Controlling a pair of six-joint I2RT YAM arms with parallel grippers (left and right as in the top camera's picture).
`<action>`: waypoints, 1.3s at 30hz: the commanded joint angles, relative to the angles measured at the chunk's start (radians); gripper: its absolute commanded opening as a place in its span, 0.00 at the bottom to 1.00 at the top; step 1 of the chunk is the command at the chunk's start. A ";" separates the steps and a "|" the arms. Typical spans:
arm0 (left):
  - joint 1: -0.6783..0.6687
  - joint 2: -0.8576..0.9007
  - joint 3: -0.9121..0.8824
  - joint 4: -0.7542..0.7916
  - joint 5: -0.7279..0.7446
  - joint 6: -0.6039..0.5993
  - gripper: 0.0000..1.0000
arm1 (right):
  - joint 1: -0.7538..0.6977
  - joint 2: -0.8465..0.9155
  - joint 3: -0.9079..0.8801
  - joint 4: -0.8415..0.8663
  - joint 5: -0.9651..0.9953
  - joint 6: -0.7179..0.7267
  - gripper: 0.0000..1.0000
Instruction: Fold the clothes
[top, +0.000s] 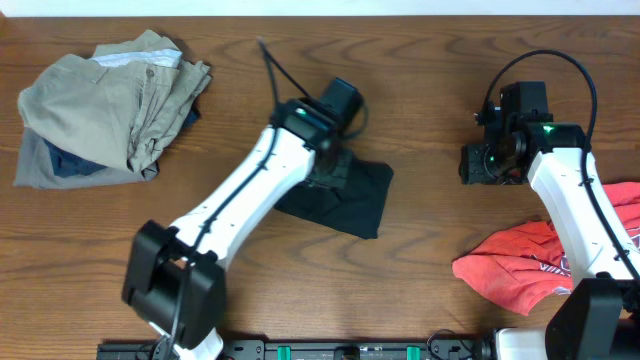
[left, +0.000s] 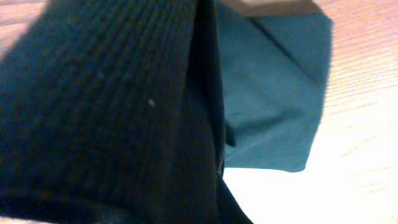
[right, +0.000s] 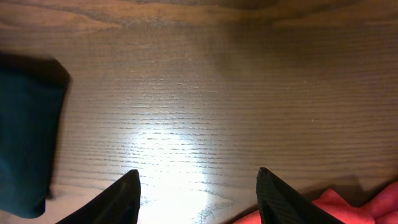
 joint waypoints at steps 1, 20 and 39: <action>-0.034 0.014 0.019 0.016 0.010 -0.028 0.07 | -0.006 0.001 0.010 -0.002 -0.006 -0.012 0.58; -0.050 0.019 0.083 -0.017 0.104 -0.017 0.07 | -0.005 0.001 0.005 -0.005 -0.035 -0.012 0.59; 0.061 -0.077 0.084 -0.018 0.158 0.120 0.63 | -0.003 0.001 0.005 0.018 -0.217 -0.057 0.64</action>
